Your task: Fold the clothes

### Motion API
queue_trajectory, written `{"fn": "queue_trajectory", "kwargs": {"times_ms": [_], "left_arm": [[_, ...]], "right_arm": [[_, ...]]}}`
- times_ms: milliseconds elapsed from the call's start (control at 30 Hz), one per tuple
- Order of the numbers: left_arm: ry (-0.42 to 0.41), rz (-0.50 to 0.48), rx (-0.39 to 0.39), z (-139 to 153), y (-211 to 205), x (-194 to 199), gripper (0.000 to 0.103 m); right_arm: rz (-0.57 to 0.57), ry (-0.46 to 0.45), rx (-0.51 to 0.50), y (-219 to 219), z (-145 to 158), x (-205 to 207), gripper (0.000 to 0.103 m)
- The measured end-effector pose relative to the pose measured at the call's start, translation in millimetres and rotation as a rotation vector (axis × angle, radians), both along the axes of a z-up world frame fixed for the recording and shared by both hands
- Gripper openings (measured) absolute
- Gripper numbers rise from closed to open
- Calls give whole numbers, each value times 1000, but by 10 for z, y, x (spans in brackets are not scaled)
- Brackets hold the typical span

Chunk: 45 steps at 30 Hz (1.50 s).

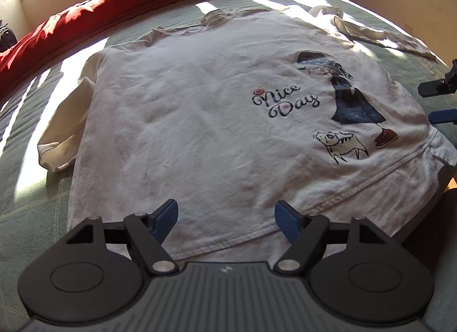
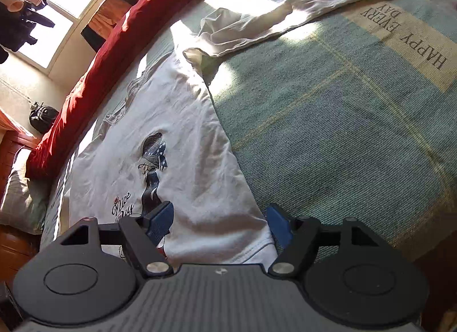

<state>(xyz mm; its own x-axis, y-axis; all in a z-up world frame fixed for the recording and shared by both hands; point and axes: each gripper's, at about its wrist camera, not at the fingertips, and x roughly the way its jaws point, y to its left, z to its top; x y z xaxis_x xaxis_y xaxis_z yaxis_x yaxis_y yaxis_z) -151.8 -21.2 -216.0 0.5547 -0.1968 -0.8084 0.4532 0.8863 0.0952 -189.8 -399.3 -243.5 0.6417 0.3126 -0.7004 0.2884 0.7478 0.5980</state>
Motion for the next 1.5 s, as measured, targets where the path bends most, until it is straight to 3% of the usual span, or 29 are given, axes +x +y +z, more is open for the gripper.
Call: {"fn": "queue_trajectory", "kwargs": {"times_ms": [167, 300, 433, 567, 733, 933, 1067, 1200, 1300, 1400, 1500], "left_arm": [[-12, -34, 1, 6, -102, 29, 76], [38, -52, 25, -134, -159, 8, 76], [48, -48, 12, -145, -52, -37, 79], [35, -44, 8, -68, 60, -11, 79], [21, -25, -15, 15, 112, 136, 79], [39, 23, -47, -35, 157, 312, 79], [64, 53, -53, -115, 253, 335, 80], [83, 81, -62, -152, 353, 347, 80], [48, 75, -58, -52, 333, 355, 80], [9, 61, -48, 24, 250, 384, 80], [22, 64, -39, -57, 162, 408, 80]], "right_arm": [[96, -56, 15, 242, 142, 61, 77], [141, -21, -99, 572, 31, 149, 77], [105, 2, -159, 590, -67, 54, 78], [44, -17, -204, 483, 67, -35, 80], [93, -117, -154, 578, 240, 322, 82], [189, -107, -117, 844, 70, 821, 82], [149, -92, -190, 760, -51, 866, 82], [118, -94, -264, 719, 48, 768, 82], [103, -99, -320, 708, 126, 698, 82], [221, -135, -397, 1086, 194, 712, 84], [334, -130, -511, 1505, 119, 723, 85]]}}
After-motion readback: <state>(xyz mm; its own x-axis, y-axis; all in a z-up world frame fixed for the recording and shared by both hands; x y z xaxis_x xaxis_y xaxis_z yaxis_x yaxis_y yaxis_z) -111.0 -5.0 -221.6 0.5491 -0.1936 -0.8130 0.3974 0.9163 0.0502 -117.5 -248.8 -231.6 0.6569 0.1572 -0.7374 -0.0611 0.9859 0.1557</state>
